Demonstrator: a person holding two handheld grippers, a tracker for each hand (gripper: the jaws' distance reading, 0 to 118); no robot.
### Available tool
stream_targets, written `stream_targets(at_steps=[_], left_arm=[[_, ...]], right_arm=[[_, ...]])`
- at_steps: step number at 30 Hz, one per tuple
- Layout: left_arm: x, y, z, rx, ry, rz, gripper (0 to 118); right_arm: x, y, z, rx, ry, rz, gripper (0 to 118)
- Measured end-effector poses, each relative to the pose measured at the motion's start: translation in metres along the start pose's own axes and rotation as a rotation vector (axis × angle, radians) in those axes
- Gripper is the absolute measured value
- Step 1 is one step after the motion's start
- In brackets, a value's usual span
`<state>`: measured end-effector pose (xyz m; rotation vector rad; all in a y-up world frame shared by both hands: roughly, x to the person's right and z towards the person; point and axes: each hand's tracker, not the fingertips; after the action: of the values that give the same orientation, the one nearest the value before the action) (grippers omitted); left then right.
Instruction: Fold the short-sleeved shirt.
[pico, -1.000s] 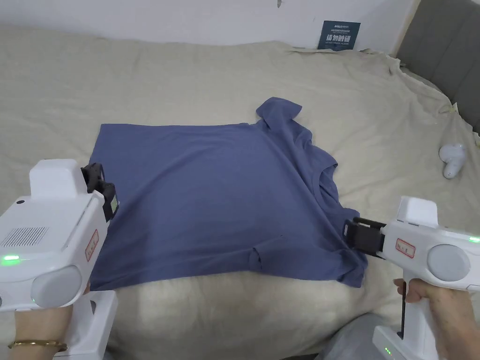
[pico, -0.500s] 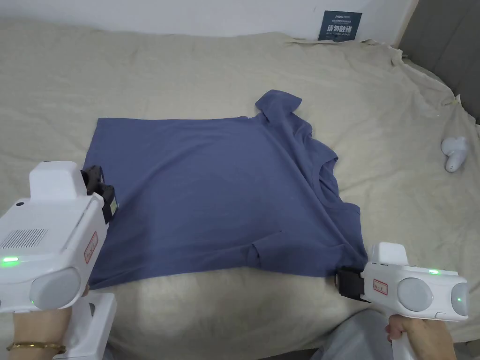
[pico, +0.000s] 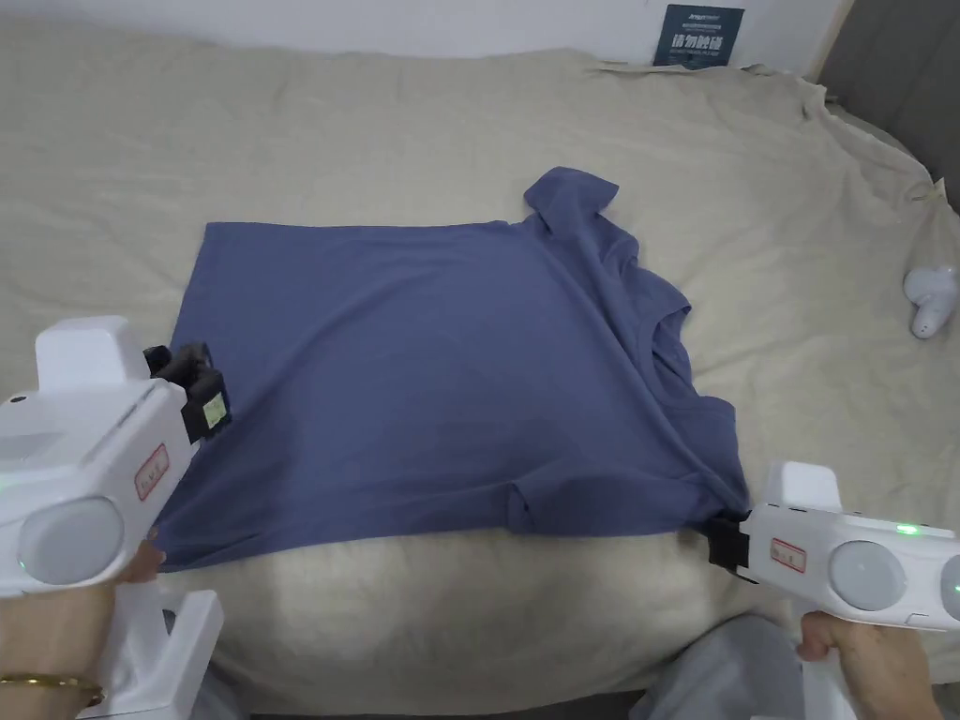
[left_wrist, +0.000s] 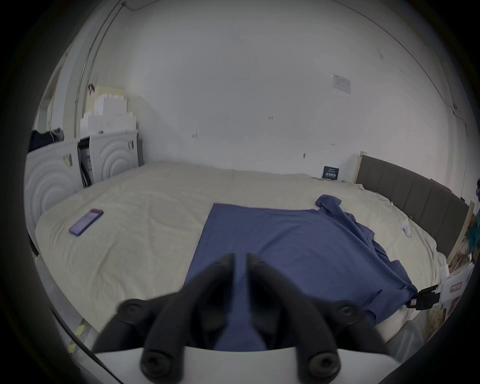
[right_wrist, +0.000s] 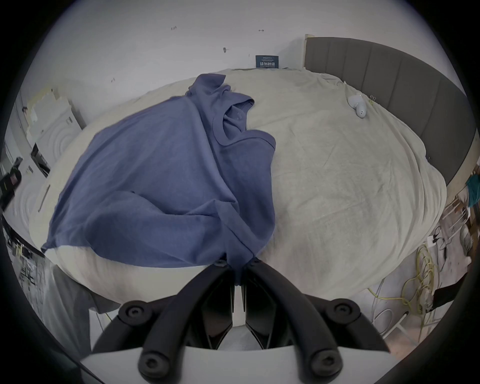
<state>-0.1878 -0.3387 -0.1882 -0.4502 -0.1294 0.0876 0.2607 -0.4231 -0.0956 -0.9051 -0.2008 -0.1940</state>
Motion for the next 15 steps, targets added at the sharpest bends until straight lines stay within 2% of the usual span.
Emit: stream_targets(at_steps=[1,2,3,5,6,15], left_arm=[[-0.006,0.003,0.0,-0.019,-0.007,0.016,34],[-0.011,0.006,-0.001,-0.05,-0.005,0.015,62],[-0.016,0.008,-0.001,-0.067,-0.001,0.011,80],[-0.028,0.011,-0.001,-0.097,0.03,-0.001,109],[-0.033,0.011,-0.001,-0.116,0.04,-0.006,117],[-0.085,-0.031,-0.024,-0.451,0.134,0.004,118]], right_arm=[[-0.002,0.002,0.004,0.008,0.001,0.006,4],[-0.003,0.003,0.008,0.015,0.004,0.011,4],[0.0,0.005,0.008,0.02,0.008,0.014,4],[-0.001,0.008,0.013,0.033,0.015,0.012,4],[-0.001,0.009,0.015,0.039,0.018,0.01,4],[-0.005,0.017,0.018,0.057,0.022,0.024,4]])
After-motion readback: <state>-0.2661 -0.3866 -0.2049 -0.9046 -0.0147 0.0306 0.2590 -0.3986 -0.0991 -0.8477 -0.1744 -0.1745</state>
